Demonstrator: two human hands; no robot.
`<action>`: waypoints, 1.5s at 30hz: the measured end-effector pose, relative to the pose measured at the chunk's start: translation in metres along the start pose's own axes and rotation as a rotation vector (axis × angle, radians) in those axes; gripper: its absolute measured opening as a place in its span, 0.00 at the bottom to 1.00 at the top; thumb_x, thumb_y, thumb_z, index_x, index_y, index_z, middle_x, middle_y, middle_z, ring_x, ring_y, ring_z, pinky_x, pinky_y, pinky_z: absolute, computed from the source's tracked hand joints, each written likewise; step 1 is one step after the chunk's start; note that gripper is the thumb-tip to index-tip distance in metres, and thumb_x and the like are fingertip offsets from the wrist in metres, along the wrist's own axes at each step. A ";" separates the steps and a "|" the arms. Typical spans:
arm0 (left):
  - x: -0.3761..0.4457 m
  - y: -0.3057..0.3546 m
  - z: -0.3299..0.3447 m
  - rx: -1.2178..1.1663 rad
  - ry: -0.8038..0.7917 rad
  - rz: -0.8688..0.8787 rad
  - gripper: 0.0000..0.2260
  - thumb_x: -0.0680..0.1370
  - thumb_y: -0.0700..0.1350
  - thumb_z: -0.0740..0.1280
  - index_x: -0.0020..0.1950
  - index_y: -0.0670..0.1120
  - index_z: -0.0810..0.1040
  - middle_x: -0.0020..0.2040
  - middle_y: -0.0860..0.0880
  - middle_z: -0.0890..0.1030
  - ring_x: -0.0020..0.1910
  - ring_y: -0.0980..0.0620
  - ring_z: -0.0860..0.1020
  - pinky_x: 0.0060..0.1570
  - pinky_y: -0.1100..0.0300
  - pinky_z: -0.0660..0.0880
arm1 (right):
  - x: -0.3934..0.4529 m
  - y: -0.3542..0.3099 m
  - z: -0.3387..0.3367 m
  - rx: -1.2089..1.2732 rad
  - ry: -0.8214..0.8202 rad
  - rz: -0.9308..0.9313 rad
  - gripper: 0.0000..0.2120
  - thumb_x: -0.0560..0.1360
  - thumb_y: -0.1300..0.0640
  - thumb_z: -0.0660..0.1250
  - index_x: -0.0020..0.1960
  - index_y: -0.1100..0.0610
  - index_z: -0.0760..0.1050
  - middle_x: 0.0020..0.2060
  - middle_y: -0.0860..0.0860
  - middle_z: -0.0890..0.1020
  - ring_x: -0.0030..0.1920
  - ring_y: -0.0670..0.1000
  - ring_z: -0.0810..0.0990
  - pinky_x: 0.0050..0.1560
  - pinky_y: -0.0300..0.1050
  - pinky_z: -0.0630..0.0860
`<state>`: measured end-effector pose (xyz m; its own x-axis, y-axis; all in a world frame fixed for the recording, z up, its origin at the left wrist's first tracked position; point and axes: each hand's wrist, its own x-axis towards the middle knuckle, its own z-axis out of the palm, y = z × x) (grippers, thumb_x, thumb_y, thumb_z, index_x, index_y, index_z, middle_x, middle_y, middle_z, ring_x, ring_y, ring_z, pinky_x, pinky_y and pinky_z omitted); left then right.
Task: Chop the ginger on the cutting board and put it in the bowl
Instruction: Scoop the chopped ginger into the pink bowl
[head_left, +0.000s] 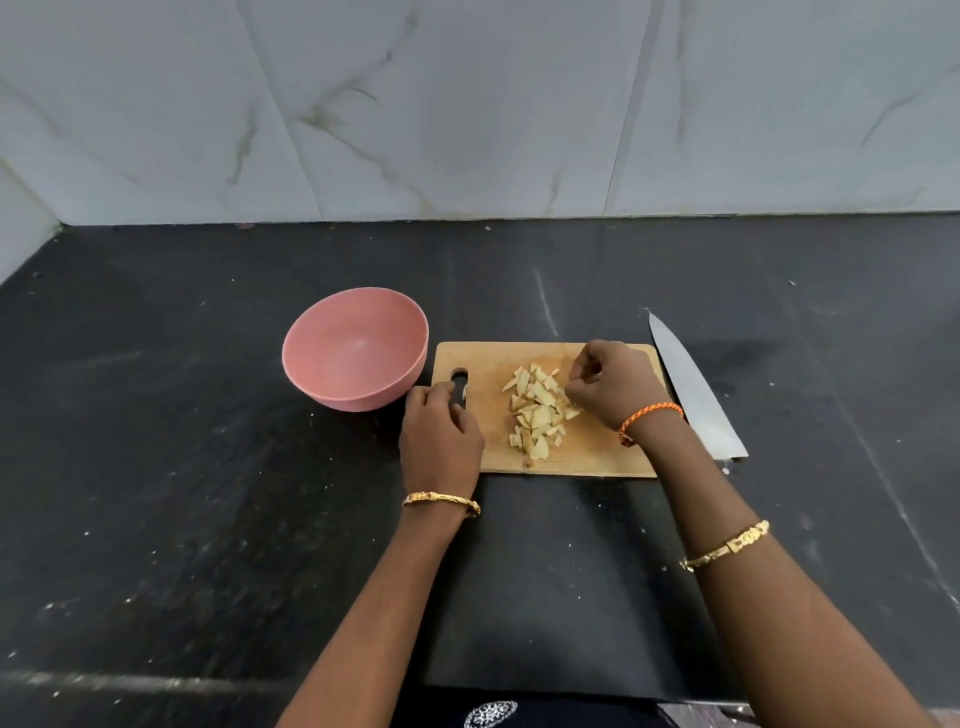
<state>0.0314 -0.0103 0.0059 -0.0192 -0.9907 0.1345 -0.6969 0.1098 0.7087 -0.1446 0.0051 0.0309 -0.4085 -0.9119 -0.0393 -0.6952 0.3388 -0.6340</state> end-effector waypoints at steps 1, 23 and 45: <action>0.000 -0.002 -0.001 0.043 0.003 0.000 0.13 0.77 0.38 0.62 0.61 0.43 0.76 0.54 0.46 0.75 0.51 0.50 0.76 0.46 0.65 0.67 | -0.003 -0.002 0.000 0.036 0.009 0.001 0.02 0.72 0.66 0.66 0.43 0.63 0.77 0.38 0.53 0.79 0.40 0.49 0.75 0.39 0.37 0.71; 0.042 -0.002 -0.009 0.271 -0.115 0.190 0.08 0.77 0.43 0.66 0.52 0.43 0.82 0.47 0.46 0.79 0.45 0.48 0.77 0.43 0.57 0.75 | -0.029 0.009 0.004 0.318 0.116 0.079 0.03 0.74 0.60 0.67 0.46 0.59 0.77 0.40 0.47 0.79 0.38 0.41 0.74 0.37 0.29 0.68; 0.051 0.030 0.008 -0.236 -0.388 0.158 0.16 0.82 0.48 0.53 0.65 0.45 0.73 0.60 0.47 0.79 0.58 0.53 0.75 0.59 0.62 0.70 | -0.039 0.000 0.002 -0.168 -0.098 -0.189 0.39 0.67 0.36 0.69 0.71 0.56 0.66 0.65 0.55 0.68 0.67 0.56 0.65 0.67 0.49 0.63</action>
<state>0.0037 -0.0580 0.0290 -0.4089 -0.9124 0.0166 -0.4833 0.2319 0.8442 -0.1277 0.0409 0.0311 -0.2086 -0.9779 -0.0119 -0.8454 0.1864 -0.5005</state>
